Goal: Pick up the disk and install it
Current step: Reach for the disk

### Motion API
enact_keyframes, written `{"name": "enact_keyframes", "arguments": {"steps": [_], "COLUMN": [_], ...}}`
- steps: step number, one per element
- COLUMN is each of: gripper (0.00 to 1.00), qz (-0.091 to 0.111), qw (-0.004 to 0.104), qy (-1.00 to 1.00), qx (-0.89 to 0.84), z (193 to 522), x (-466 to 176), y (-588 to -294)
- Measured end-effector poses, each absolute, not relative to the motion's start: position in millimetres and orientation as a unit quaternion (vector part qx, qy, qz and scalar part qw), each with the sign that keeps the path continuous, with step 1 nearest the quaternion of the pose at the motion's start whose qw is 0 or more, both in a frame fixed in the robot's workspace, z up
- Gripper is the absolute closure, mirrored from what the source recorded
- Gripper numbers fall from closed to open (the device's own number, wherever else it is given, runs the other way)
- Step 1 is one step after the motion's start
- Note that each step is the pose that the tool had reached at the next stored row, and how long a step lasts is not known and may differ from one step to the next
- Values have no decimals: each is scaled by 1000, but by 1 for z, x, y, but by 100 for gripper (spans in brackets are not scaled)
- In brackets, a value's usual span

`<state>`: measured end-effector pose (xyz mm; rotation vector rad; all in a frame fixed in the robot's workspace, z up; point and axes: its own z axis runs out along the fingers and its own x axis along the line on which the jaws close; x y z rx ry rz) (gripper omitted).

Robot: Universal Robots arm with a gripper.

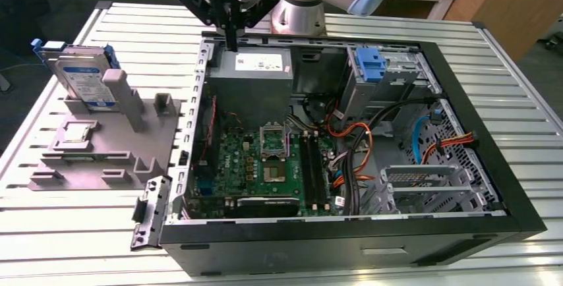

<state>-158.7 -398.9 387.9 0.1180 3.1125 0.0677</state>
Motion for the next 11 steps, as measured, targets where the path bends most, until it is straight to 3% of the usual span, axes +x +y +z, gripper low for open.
{"name": "enact_keyframes", "arguments": {"steps": [11], "gripper": [90], "qz": [22], "qw": [13], "qy": [999], "qx": [38], "z": [387], "x": [-164], "y": [-399]}}
